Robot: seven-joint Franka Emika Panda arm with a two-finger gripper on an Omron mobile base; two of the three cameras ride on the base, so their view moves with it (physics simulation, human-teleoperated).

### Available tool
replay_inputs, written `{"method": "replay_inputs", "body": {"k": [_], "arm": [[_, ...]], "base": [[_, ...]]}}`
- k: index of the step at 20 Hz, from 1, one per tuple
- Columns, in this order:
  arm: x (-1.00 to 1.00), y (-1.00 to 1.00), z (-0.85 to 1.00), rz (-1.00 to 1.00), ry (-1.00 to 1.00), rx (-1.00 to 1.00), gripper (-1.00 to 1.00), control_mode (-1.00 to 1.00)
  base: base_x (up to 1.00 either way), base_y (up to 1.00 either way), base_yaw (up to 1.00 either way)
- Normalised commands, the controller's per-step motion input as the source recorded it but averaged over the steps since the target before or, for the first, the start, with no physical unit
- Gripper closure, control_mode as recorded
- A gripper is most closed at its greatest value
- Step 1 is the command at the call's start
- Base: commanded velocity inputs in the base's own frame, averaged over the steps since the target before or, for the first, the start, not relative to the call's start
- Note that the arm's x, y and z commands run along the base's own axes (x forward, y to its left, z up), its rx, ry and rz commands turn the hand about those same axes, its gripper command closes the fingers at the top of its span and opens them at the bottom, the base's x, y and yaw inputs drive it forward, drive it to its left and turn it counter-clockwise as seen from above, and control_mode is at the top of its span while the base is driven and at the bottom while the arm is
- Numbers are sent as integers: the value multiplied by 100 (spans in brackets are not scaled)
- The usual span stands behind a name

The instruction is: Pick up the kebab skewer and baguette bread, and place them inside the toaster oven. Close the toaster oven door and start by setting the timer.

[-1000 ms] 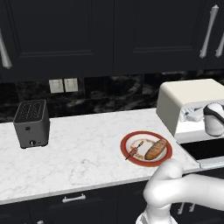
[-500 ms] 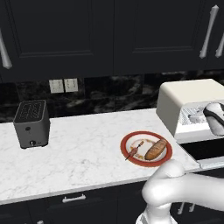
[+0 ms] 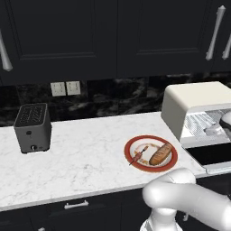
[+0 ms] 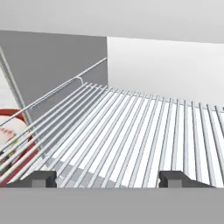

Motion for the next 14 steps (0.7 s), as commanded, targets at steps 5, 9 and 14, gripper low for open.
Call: {"method": "replay_inputs", "body": {"k": [5,9,14], "arm": [[-89,-1,-49,0,24,-3,-100,-100],[-89,-5,-31,0,23,-2,-100,-100],[-78,43,89,0,1,2,-100,-100]], "base": [[0,0,0],[0,0,0],[0,0,0]]}}
